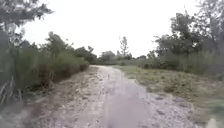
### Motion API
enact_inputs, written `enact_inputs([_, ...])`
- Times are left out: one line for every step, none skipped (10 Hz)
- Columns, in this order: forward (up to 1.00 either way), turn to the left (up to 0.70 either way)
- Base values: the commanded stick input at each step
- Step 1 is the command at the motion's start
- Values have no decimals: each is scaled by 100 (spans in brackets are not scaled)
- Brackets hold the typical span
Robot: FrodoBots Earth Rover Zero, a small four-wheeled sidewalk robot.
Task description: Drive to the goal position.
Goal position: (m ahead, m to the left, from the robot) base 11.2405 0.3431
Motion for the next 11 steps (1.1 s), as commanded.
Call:
enact_inputs([85, 0])
enact_inputs([85, 0])
enact_inputs([85, 0])
enact_inputs([85, 0])
enact_inputs([85, 0])
enact_inputs([85, 0])
enact_inputs([85, 0])
enact_inputs([85, 0])
enact_inputs([85, 0])
enact_inputs([85, 0])
enact_inputs([85, 0])
